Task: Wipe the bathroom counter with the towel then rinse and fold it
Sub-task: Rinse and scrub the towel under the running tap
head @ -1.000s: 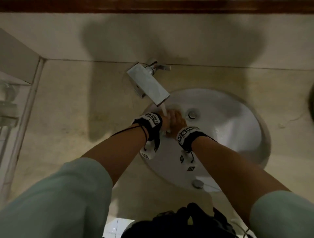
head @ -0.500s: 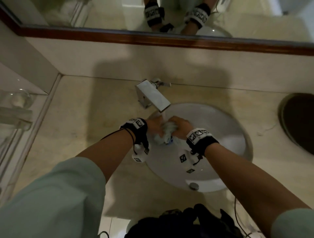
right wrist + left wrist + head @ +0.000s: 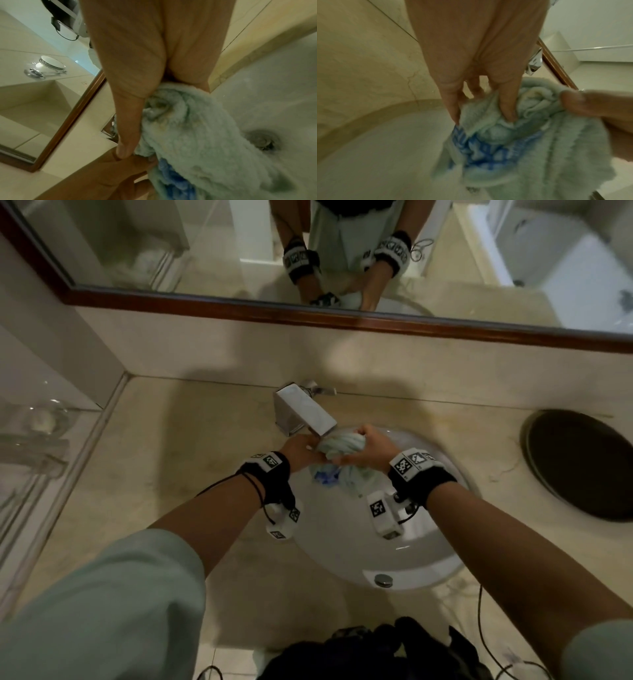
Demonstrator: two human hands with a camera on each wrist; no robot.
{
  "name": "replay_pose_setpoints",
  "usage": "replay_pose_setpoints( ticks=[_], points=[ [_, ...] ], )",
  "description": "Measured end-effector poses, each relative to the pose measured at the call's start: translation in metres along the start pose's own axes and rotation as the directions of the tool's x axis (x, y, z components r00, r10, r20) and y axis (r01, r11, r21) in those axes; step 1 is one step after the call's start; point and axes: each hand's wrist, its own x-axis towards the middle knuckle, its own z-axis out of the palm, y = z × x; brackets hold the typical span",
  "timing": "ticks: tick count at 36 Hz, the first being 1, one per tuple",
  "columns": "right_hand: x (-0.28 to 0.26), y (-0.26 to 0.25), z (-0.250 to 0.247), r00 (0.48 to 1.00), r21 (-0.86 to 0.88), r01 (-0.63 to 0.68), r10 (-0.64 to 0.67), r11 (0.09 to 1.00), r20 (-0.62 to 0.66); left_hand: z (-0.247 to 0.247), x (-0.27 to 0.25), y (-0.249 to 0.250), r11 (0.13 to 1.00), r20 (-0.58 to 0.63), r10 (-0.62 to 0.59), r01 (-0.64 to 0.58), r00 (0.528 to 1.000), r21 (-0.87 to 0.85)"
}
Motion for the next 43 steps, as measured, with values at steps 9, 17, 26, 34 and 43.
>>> replay_pose_setpoints(
  ticks=[9, 17, 26, 34, 43],
  points=[
    [-0.011, -0.003, 0.001, 1.0, -0.026, -0.016, 0.016, 1.0, 0.022, -0.009, -0.023, 0.008, 1.0, -0.098, -0.006, 0.006, 0.995, -0.001],
    [-0.014, -0.018, 0.006, 0.999, -0.178, 0.023, -0.029, 0.984, -0.032, -0.025, -0.023, 0.008, 0.997, -0.154, -0.038, 0.027, 0.987, -0.075],
    [-0.024, -0.024, 0.001, 0.997, -0.196, 0.008, -0.022, 0.981, -0.069, -0.03, -0.027, 0.003, 0.984, -0.023, -0.052, 0.047, 0.998, -0.173],
    [-0.03, -0.017, -0.009, 0.985, 0.114, -0.092, 0.107, 0.989, -0.132, -0.001, -0.037, 0.009, 0.984, 0.176, -0.179, 0.174, 0.968, 0.039],
    [-0.043, -0.037, -0.03, 0.942, 0.555, -0.076, 0.242, 0.829, -0.232, 0.03, -0.039, 0.018, 0.987, 0.258, 0.048, -0.007, 0.965, -0.16]
  ],
)
